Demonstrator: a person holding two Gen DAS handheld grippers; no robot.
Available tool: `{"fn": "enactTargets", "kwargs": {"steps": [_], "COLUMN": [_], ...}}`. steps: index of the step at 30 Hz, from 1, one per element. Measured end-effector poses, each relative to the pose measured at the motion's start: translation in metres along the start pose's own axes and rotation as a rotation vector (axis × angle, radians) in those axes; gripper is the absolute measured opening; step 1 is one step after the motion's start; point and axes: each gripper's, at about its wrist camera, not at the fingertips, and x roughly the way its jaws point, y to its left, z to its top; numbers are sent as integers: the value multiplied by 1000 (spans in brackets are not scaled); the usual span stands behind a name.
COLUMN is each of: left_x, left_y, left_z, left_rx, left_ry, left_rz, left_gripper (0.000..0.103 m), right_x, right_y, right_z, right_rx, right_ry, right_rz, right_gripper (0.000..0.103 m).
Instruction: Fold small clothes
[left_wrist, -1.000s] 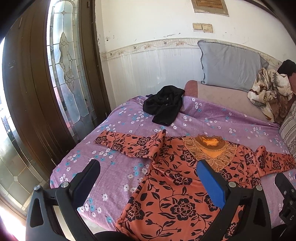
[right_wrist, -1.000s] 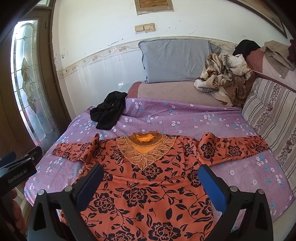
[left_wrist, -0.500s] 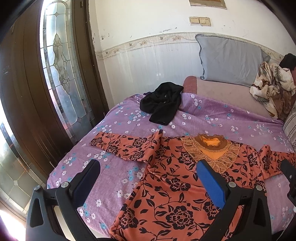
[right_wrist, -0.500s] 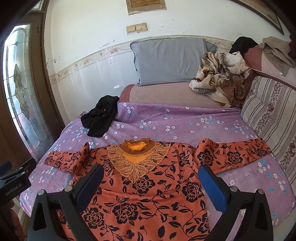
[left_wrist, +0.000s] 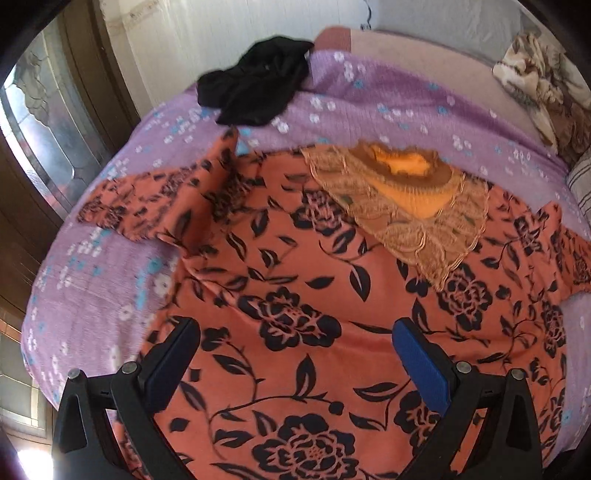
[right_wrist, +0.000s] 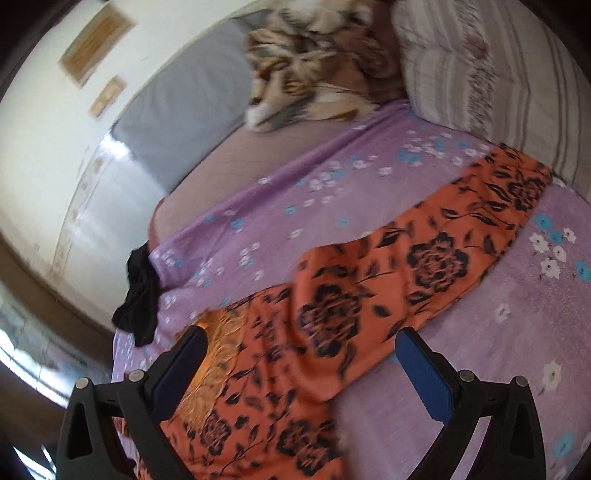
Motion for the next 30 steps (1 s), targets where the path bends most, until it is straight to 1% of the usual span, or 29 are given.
{"fn": "enactTargets", "kwargs": {"steps": [1, 3, 6, 7, 8, 9, 10, 11, 13, 15, 16, 17, 18, 20, 22, 23, 24, 26, 27, 30], "left_x": [14, 29, 43, 44, 49, 54, 54, 53, 53, 51, 54, 53, 53, 52, 50, 47, 51, 49, 47, 35], "left_y": [-7, -19, -29, -32, -33, -32, -30, -30, -31, -29, -28, -29, -29, -29, -29, -29, -27, -24, -21, -7], "left_z": [-4, -13, -12, -14, -14, -14, -14, -15, -16, -20, -23, -23, -23, -23, -24, -24, -17, -13, -9, -3], "left_rx": [1, 3, 22, 22, 21, 11, -3, -9, -3, -14, -11, -12, -15, -13, -8, -10, -7, -6, -7, -17], "left_ry": [30, 68, 77, 102, 120, 136, 119, 113, 104, 77, 64, 64, 69, 76, 92, 105, 116, 117, 107, 51], "left_rz": [-8, -38, -73, -98, -101, -106, -106, -103, -92, -94, -87, -84, -83, -83, -80, -81, -77, -72, -65, -17], "left_gripper": [103, 103, 103, 103, 103, 103, 103, 103, 103, 103, 103, 103, 103, 103, 103, 103, 103, 103, 103, 103], "right_x": [8, 13, 15, 19, 23, 27, 28, 29, 35, 44, 46, 49, 51, 61, 60, 57, 50, 37, 31, 17], "right_y": [-25, -70, -120, -134, -145, -155, -162, -165, -169, -174, -172, -169, -169, -172, -174, -165, -153, -114, -90, -17], "right_z": [12, 35, 61, 67, 74, 80, 84, 91, 104, 115, 115, 119, 121, 124, 118, 119, 115, 117, 115, 96], "right_rx": [95, 251, 369, 399, 426, 450, 464, 475, 479, 471, 456, 436, 410, 385, 401, 390, 355, 257, 215, 102], "right_ry": [7, -31, -87, -89, -84, -83, -97, -114, -139, -157, -165, -169, -169, -135, -138, -146, -158, -173, -171, -123], "right_rz": [-1, 18, -43, -44, -52, -58, -56, -57, -55, -61, -83, -96, -101, -71, -35, 4, 44, 122, 181, 347], "right_gripper": [102, 101, 91, 85, 81, 79, 73, 70, 70, 68, 62, 54, 48, 9, 7, 7, 7, 7, 7, 7]}}
